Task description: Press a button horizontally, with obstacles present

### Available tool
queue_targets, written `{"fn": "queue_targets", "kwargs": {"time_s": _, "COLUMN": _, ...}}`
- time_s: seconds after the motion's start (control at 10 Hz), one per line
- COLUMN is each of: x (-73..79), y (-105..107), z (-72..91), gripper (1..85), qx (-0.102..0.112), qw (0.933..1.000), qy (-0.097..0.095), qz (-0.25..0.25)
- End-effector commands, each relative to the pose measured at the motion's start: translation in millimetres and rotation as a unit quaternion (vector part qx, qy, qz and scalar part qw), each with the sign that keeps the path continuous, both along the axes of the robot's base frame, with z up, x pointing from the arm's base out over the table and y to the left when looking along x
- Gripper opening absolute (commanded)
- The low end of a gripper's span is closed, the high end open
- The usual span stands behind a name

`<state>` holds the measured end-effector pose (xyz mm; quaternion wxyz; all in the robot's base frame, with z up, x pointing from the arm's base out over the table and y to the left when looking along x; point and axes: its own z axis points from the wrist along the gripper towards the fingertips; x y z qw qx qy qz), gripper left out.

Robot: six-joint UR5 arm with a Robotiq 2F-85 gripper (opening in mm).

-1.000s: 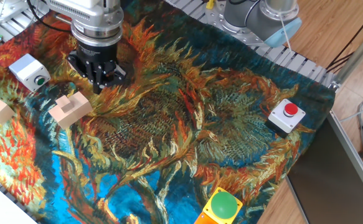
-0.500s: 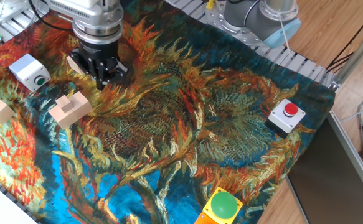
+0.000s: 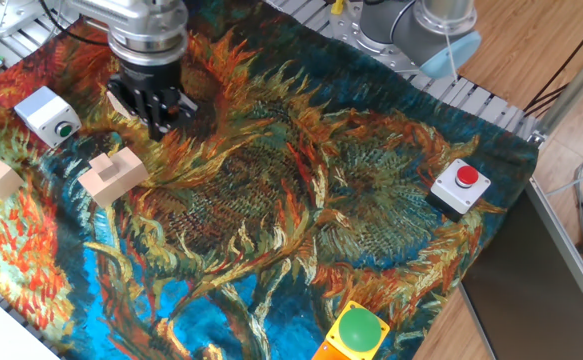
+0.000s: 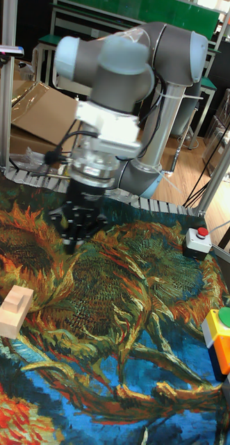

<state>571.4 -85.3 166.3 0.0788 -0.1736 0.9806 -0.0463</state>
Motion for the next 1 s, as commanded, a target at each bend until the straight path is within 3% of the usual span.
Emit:
{"fn": "queue_targets", "kwargs": {"time_s": 0.0, "x": -4.3, "y": -41.3, "z": -15.9, "gripper": 14.0, "qx": -0.013, "qw": 0.9987, "qy": -0.002, "qz": 0.050}}
{"fn": "queue_targets", "kwargs": {"time_s": 0.2, "x": -7.4, "y": -29.5, "z": -17.1, "gripper": 15.0, "qx": 0.014, "qw": 0.9995, "qy": 0.001, "qz": 0.028}}
{"fn": "queue_targets", "kwargs": {"time_s": 0.3, "x": -10.9, "y": -36.6, "z": -17.3, "gripper": 14.7, "qx": 0.002, "qw": 0.9998, "qy": 0.008, "qz": 0.018}}
{"fn": "queue_targets", "kwargs": {"time_s": 0.4, "x": -9.3, "y": -44.8, "z": -16.5, "gripper": 14.7, "qx": -0.014, "qw": 0.9997, "qy": 0.005, "qz": 0.017}}
{"fn": "queue_targets", "kwargs": {"time_s": 0.5, "x": -1.8, "y": -51.7, "z": -14.4, "gripper": 14.7, "qx": -0.026, "qw": 0.9996, "qy": -0.010, "qz": 0.007}}
{"fn": "queue_targets", "kwargs": {"time_s": 0.6, "x": -2.6, "y": -56.0, "z": -14.1, "gripper": 14.0, "qx": -0.035, "qw": 0.9993, "qy": -0.008, "qz": 0.011}}
{"fn": "queue_targets", "kwargs": {"time_s": 0.8, "x": -3.0, "y": -53.3, "z": -14.5, "gripper": 13.3, "qx": -0.032, "qw": 0.9992, "qy": -0.006, "qz": 0.022}}
{"fn": "queue_targets", "kwargs": {"time_s": 0.9, "x": -1.4, "y": -64.1, "z": -18.3, "gripper": 13.0, "qx": -0.037, "qw": 0.9989, "qy": -0.005, "qz": 0.028}}
